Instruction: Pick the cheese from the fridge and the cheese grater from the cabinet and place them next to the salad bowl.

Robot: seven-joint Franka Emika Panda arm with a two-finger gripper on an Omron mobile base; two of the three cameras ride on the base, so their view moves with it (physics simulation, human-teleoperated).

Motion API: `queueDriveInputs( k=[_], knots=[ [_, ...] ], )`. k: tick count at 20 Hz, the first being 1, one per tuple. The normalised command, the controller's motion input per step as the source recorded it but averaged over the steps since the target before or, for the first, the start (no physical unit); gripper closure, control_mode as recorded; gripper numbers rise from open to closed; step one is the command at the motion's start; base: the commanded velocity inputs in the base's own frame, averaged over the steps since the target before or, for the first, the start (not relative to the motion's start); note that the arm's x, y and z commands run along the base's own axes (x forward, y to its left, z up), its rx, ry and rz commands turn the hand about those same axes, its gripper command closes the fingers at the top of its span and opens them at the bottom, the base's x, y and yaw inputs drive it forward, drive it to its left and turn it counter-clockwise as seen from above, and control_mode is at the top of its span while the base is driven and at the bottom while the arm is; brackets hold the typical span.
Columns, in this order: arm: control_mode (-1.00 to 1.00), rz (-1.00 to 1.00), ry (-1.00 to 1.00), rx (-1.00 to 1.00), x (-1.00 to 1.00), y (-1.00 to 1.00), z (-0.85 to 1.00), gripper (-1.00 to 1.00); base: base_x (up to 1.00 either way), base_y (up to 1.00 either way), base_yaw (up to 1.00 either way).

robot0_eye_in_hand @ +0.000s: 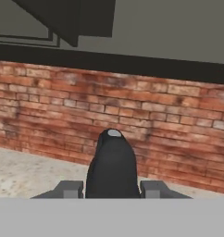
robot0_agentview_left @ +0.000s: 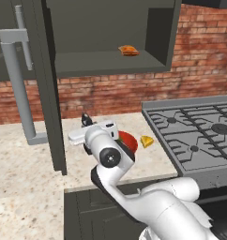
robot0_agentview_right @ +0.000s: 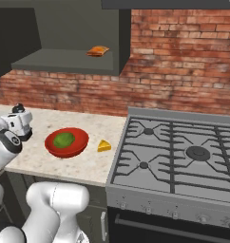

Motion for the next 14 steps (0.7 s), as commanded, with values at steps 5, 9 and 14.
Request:
queueDriveInputs(
  k=[5, 9, 14],
  knots=[
    [-1.0, 0.0, 0.0, 0.0, 0.0, 0.0, -0.4, 1.0, 0.0, 0.0, 0.0],
    [-1.0, 0.0, 0.0, 0.0, 0.01, 0.0, -0.31, 1.0, 0.0, 0.0, 0.0],
    [-1.0, 0.0, 0.0, 0.0, 0.1, 0.0, -0.25, 1.0, 0.0, 0.0, 0.0]
  ],
)
